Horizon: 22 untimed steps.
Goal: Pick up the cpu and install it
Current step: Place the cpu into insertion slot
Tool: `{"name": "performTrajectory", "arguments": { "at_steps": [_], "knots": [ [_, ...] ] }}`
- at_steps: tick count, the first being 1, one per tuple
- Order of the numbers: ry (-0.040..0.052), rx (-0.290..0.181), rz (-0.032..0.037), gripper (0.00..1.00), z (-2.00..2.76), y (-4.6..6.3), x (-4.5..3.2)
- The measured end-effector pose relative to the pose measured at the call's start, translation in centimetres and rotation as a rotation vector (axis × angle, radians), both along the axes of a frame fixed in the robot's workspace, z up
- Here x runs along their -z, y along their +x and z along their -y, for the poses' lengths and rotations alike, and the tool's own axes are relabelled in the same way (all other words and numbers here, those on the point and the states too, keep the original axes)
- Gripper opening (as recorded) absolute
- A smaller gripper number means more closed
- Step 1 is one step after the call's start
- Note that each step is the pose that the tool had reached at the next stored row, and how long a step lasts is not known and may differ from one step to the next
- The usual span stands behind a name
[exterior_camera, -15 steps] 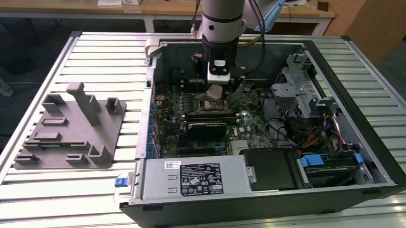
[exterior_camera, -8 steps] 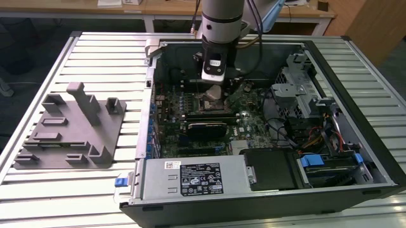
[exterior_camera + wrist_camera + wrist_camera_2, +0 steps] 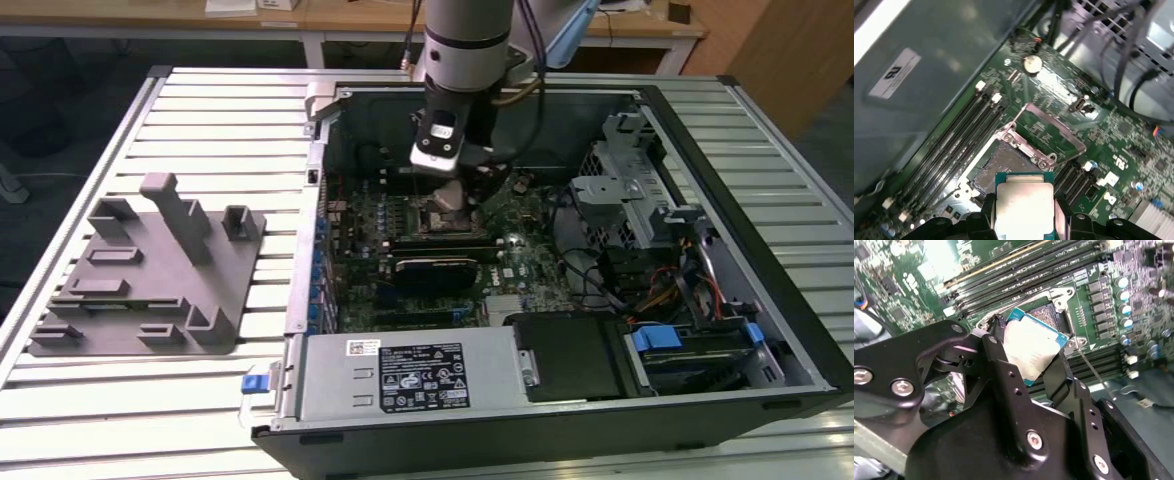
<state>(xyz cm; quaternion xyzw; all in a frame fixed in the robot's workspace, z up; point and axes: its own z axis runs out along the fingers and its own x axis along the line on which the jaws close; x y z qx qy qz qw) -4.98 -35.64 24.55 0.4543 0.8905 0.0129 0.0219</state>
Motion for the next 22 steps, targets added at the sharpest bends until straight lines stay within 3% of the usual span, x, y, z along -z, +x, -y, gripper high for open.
{"name": "performTrajectory", "arguments": {
  "at_steps": [22],
  "knots": [
    [0.0000,0.401,0.0000,0.55,0.00,0.00,0.30]
  ]
}}
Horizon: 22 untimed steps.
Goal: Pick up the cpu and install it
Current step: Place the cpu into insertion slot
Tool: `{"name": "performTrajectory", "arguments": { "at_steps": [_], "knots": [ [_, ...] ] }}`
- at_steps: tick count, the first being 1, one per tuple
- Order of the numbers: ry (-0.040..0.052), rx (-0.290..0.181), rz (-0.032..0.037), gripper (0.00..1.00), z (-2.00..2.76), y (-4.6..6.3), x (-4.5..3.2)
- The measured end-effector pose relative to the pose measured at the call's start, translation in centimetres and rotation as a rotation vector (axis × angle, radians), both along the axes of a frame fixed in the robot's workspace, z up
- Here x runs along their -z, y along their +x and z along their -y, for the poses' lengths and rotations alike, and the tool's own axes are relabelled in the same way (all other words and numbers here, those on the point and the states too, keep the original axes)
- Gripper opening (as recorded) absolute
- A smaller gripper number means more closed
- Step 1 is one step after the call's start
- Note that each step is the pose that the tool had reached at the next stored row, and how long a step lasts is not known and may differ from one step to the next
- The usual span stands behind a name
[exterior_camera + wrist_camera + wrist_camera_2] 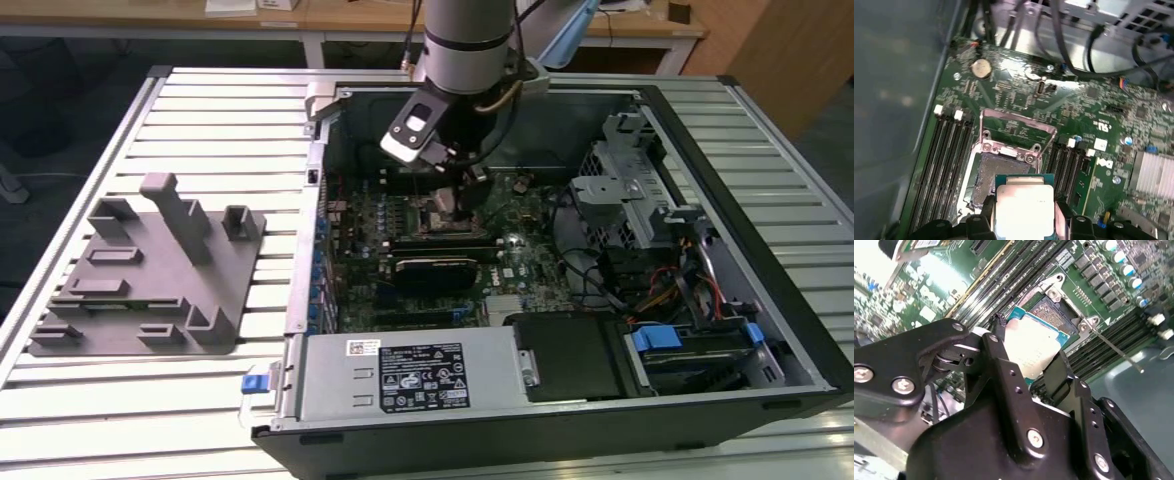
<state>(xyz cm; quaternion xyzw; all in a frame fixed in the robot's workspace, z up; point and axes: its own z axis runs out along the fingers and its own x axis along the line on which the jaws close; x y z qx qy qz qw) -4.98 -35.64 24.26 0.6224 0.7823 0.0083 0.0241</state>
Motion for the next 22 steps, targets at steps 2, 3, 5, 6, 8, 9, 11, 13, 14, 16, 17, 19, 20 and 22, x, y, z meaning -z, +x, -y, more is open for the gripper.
{"name": "performTrajectory", "arguments": {
  "at_steps": [2,3,5,6,8,9,11,13,14,16,17,19,20,22],
  "knots": [
    [0.0000,0.036,0.0000,0.55,0.00,0.00,0.03],
    [0.0000,0.055,0.0000,0.55,0.00,0.00,0.04],
    [0.0001,0.091,0.0001,0.55,0.00,0.00,0.08],
    [0.0002,0.109,0.0001,0.55,0.00,0.00,0.11],
    [0.0000,0.144,0.0000,0.55,0.00,0.00,0.18],
    [0.0001,0.156,0.0000,0.55,0.00,0.00,0.22],
    [-0.0001,0.161,0.0000,0.55,0.01,0.00,0.28],
    [-0.0001,0.161,-0.0001,0.55,0.00,0.00,0.28],
    [0.0002,0.161,-0.0001,0.55,0.00,0.00,0.29],
    [0.0004,0.161,0.0000,0.55,0.00,0.00,0.30],
    [0.0009,0.161,0.0003,0.55,-0.01,0.00,0.37],
    [0.0004,0.161,0.0000,0.55,0.00,0.00,0.58],
    [0.0004,0.161,0.0000,0.55,0.00,0.00,0.73],
    [0.0004,0.161,0.0000,0.55,0.00,0.00,1.01]
  ]
}}
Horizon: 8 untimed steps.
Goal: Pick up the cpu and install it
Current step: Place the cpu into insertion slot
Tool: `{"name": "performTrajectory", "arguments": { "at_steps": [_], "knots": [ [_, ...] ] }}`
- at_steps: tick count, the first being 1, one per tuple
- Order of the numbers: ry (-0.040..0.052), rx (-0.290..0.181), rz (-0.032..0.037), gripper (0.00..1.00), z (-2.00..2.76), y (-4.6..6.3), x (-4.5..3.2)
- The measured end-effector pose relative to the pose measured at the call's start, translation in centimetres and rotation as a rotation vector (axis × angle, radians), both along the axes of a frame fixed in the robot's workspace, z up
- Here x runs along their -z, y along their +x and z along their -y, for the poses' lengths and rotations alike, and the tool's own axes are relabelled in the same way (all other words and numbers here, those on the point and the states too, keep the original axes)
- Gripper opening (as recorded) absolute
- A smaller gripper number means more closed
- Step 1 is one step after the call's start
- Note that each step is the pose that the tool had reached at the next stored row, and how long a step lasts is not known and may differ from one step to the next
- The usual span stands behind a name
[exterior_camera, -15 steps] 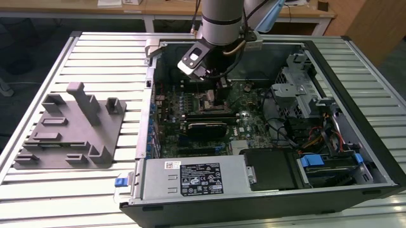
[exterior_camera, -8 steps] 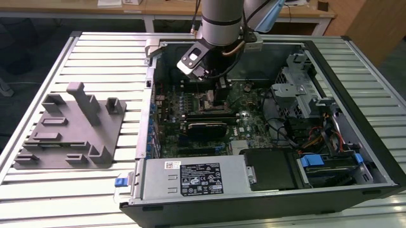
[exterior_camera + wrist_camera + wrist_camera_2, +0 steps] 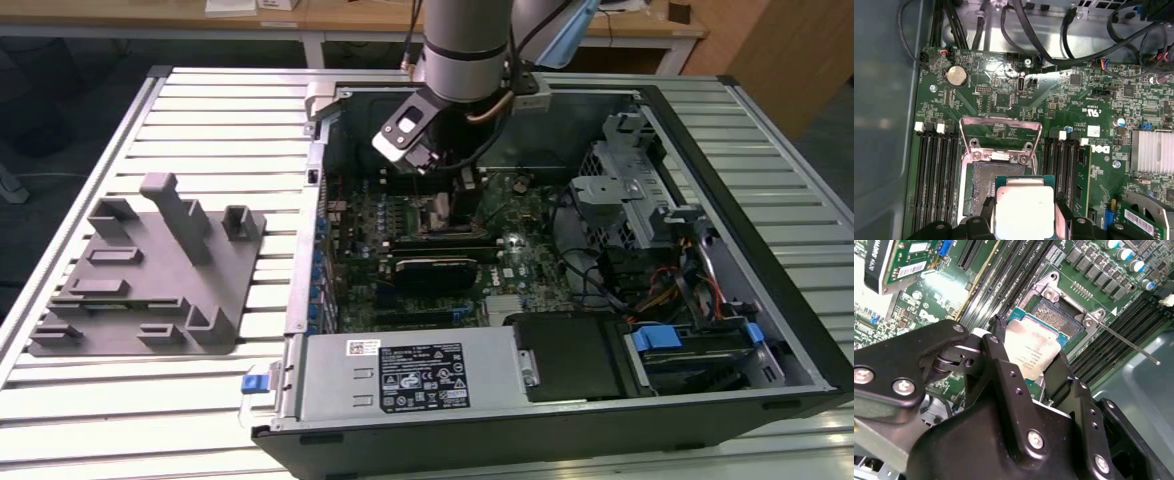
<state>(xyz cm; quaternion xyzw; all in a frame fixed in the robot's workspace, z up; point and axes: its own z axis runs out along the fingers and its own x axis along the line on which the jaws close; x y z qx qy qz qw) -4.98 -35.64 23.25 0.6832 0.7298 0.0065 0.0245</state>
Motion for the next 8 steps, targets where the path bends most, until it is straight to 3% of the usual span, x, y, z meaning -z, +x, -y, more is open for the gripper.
{"name": "performTrajectory", "arguments": {
  "at_steps": [8],
  "knots": [
    [-0.0001,0.000,0.0000,0.55,-0.32,0.00,0.56]
  ]
}}
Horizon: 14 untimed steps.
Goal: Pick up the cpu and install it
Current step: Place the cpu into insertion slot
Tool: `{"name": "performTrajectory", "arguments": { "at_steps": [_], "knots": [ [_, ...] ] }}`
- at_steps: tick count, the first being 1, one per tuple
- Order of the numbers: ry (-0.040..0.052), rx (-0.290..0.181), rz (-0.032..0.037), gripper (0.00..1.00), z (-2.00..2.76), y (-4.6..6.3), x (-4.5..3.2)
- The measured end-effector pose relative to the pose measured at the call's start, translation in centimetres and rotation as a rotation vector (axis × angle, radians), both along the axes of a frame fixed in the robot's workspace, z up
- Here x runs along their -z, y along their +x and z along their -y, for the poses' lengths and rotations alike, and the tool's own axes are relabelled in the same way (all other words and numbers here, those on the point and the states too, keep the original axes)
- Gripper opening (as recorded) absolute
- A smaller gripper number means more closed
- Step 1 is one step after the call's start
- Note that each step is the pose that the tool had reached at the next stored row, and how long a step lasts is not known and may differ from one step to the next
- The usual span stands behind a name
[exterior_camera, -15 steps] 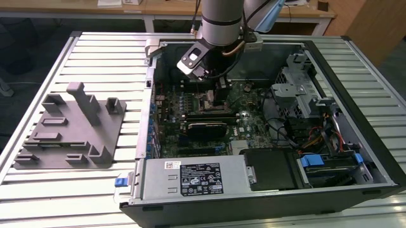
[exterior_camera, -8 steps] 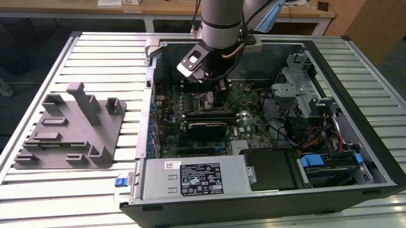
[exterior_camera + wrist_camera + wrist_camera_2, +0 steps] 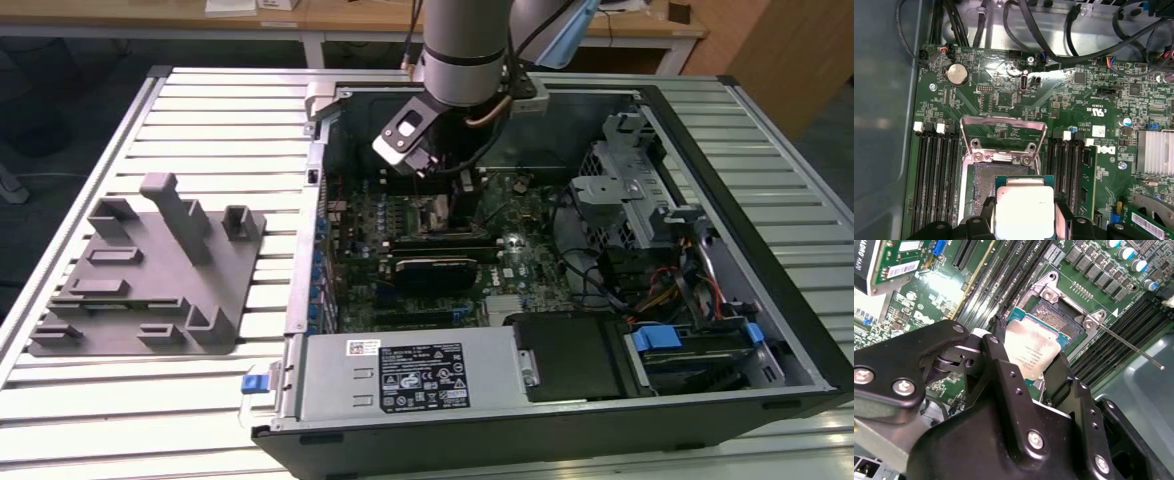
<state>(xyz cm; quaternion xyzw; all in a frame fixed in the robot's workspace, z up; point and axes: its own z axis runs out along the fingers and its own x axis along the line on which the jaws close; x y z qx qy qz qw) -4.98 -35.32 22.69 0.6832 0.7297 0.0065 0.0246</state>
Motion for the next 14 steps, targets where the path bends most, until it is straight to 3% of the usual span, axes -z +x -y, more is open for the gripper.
{"name": "performTrajectory", "arguments": {
  "at_steps": [14],
  "knots": [
    [0.0002,0.036,0.0001,0.55,-0.77,0.0,1.39]
  ]
}}
